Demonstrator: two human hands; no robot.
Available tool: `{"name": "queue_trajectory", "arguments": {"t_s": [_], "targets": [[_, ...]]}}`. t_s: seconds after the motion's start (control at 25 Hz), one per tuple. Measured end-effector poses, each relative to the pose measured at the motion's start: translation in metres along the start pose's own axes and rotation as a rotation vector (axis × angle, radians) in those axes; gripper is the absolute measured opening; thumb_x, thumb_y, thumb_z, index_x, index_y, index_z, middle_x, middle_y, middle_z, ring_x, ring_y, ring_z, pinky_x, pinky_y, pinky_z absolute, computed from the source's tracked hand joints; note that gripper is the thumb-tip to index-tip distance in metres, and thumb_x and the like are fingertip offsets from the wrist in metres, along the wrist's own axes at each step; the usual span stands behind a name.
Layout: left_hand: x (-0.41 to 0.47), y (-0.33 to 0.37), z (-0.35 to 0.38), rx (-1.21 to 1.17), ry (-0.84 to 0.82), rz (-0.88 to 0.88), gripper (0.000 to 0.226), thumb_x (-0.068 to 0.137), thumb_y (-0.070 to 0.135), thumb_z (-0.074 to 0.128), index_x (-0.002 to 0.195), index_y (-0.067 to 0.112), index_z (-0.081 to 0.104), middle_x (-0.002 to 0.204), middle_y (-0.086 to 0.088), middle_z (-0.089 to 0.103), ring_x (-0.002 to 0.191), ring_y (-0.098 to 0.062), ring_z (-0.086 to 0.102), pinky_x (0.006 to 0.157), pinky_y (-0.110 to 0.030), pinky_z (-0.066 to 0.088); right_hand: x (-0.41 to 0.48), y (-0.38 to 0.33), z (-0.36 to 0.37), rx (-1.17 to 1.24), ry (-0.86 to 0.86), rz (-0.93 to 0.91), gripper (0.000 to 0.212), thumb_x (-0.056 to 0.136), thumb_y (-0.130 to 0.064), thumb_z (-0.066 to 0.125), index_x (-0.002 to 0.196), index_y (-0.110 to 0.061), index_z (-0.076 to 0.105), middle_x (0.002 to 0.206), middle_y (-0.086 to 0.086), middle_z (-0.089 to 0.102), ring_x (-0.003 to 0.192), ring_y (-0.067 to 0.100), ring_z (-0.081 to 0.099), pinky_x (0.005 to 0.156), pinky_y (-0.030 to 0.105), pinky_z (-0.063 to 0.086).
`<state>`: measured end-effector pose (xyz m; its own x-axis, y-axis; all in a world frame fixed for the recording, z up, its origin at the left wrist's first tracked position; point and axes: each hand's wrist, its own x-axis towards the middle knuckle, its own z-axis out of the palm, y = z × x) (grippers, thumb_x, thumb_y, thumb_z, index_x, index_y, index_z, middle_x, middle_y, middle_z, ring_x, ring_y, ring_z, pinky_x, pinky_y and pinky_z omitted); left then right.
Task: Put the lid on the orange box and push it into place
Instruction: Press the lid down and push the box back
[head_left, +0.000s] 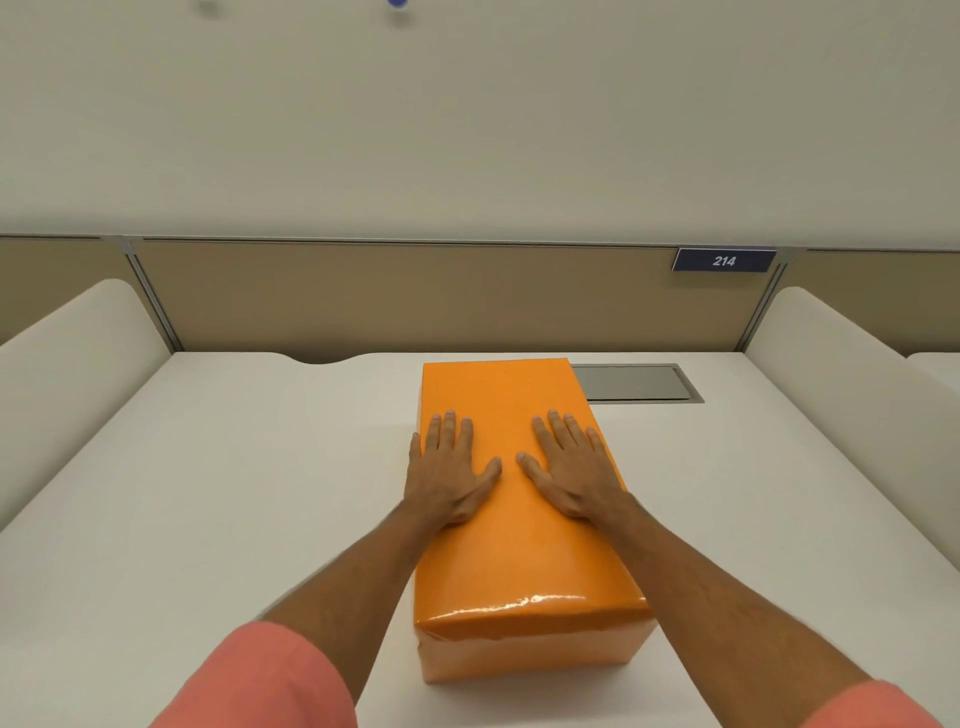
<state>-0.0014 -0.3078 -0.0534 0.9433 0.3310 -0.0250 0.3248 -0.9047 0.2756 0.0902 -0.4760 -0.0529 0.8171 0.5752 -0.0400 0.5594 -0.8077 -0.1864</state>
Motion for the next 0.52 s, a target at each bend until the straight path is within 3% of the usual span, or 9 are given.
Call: {"name": "queue_trajectory", "arguments": {"t_s": [0.4,0.52], "targets": [[0.006,-0.007,-0.009,-0.036,0.003,0.001,0.084,0.086,0.069,0.028,0.152,0.023,0.002,0.162,-0.010,-0.008,0.148,-0.029,-0.014,0.118,-0.053,-0.007,-0.002,0.010,-0.019,0.038,0.037,0.027,0.075,0.091,-0.066,0.025,0.153,-0.028,0.007,0.164,0.004,-0.001,0.150,0.025,-0.008,0.121,0.049,-0.004],[0.009,-0.019,-0.013,-0.122,0.039,-0.034,0.086,0.085,0.070,0.033,0.152,0.026,0.001,0.162,-0.009,-0.010,0.148,-0.031,-0.013,0.118,-0.055,-0.005,-0.006,0.027,-0.025,0.083,-0.004,0.116,0.076,0.090,-0.068,0.027,0.153,-0.032,0.003,0.164,0.003,-0.005,0.150,0.030,-0.005,0.120,0.054,0.006]]}}
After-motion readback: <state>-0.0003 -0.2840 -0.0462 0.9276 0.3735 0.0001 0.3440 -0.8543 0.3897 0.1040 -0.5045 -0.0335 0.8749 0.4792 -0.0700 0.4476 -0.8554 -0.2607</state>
